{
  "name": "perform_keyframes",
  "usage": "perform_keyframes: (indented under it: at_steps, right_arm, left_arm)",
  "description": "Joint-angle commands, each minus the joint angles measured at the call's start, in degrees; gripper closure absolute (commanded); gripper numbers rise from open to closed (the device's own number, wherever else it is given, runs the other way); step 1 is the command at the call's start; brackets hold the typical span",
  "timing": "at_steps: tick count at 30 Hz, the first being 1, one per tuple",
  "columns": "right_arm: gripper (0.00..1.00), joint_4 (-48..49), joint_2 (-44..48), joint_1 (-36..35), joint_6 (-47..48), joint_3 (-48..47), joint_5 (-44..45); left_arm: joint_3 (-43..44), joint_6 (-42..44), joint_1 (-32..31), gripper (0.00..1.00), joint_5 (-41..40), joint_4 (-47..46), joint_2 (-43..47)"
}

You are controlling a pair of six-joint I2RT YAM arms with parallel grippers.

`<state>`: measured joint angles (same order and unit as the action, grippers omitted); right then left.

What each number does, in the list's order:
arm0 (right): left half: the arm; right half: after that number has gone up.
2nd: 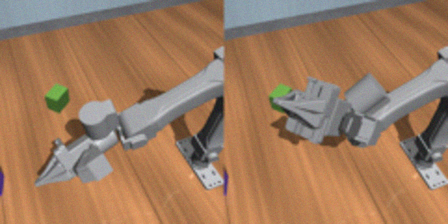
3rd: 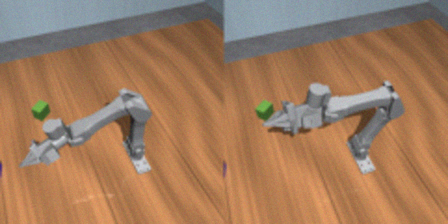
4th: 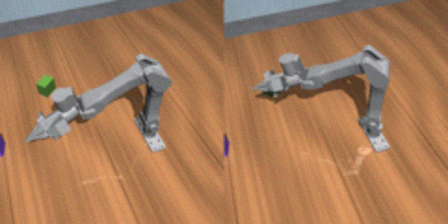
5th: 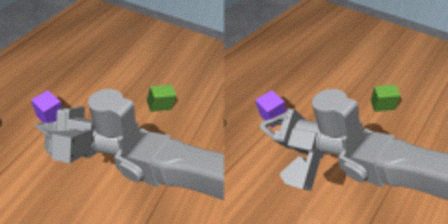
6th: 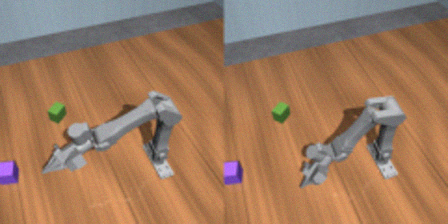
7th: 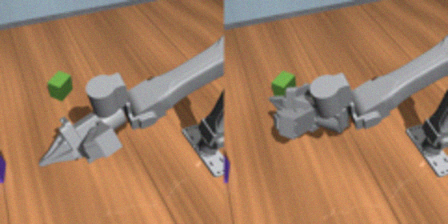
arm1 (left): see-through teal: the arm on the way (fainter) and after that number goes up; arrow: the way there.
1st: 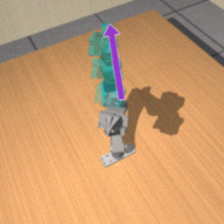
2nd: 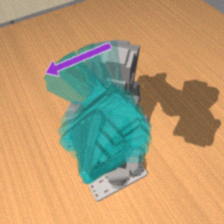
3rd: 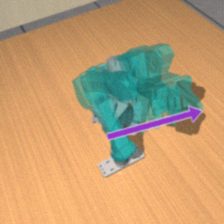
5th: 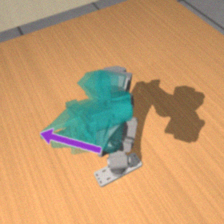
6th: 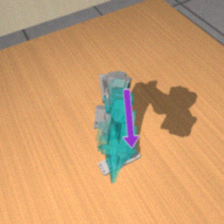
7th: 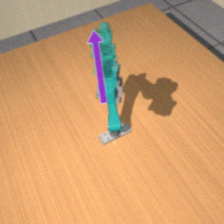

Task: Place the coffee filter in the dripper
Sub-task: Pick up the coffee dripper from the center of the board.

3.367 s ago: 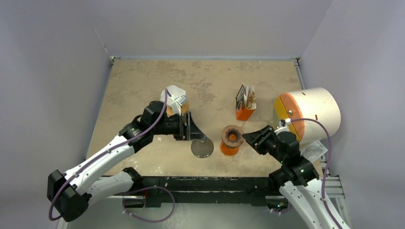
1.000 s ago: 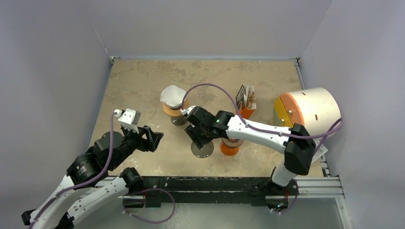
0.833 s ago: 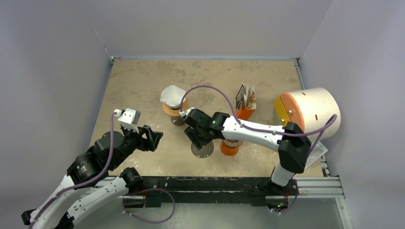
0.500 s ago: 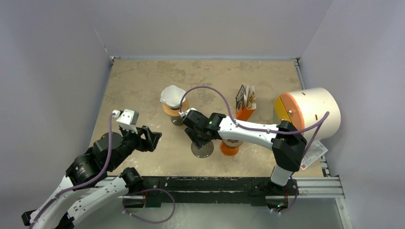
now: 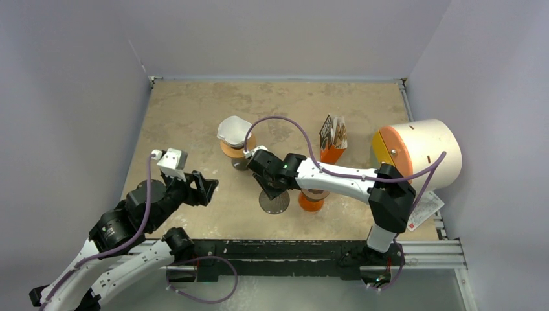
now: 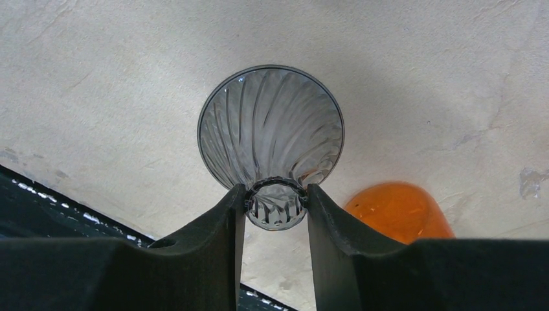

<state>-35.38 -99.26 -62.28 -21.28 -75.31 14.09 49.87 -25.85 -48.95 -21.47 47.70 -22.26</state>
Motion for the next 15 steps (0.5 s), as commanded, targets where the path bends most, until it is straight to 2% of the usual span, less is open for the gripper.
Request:
perform_keyframes:
  at_steps: [1, 5, 11, 15]
  right_arm:
    - [0.83, 0.18, 1.01, -0.62, -0.88, -2.01, 1.01]
    - [0.92, -0.24, 4.46, -0.69, -1.43, -1.86, 0.07]
    - [0.96, 1.84, 14.47, -0.74, -1.73, 0.89, -3.15]
    - [0.97, 4.9, 21.37, -0.74, -2.2, 4.32, -4.77]
  left_arm:
    - [-0.09, -0.2, -0.27, 0.32, -0.51, -0.32, -0.23]
    - [0.58, -2.58, -0.27, 0.32, 1.51, 0.8, -1.51]
    - [0.76, -12.47, -0.28, 0.33, 5.49, 3.37, -4.32]
    - [-1.12, -18.37, -0.27, 0.32, 11.1, 0.64, -4.98]
